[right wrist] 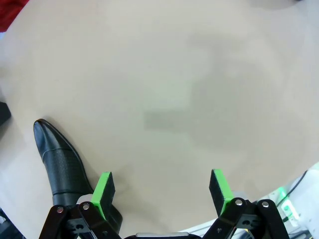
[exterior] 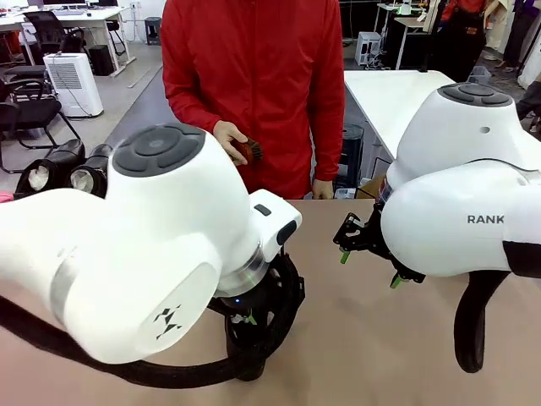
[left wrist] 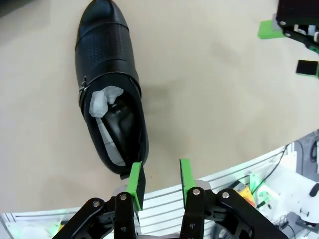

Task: Organize the shoes by placing them on the stand.
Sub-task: Place the Shoe from the middle of the table onto the Shoes Stand.

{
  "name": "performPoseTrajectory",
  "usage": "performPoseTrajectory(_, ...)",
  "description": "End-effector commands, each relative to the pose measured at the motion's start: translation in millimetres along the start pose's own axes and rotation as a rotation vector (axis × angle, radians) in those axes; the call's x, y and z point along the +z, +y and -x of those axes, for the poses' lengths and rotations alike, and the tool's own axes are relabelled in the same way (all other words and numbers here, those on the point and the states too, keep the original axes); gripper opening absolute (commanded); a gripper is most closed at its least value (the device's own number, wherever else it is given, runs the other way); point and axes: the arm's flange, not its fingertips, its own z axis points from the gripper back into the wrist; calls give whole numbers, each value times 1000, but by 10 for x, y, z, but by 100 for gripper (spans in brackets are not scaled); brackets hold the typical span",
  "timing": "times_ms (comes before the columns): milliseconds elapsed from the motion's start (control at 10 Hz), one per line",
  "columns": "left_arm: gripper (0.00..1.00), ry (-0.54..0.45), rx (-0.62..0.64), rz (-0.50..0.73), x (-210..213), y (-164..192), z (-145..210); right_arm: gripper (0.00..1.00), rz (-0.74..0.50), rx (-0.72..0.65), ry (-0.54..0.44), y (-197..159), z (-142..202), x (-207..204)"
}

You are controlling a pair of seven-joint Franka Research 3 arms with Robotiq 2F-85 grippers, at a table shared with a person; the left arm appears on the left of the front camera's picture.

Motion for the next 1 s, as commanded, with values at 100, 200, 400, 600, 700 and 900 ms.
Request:
performPoseTrajectory(100,40,0,0,0,0,0,0,100,-16,17,12,19,-35,7)
performPoseTrajectory(200,40,0,0,0,0,0,0,100,-16,17,12,19,-35,7)
performPoseTrajectory(400,40,0,0,0,0,0,0,100,-16,17,12,19,-35,7)
performPoseTrajectory(600,40,2,-16,-16,-101,-58,-91,100,-16,17,12,19,-35,7)
performPoseTrajectory(700,40,16,-22,-34,-153,-90,-155,100,-16,17,12,19,-35,7)
performPoseTrajectory(900,40,30,-19,-66,-306,-114,-277,100,-16,17,12,19,-35,7)
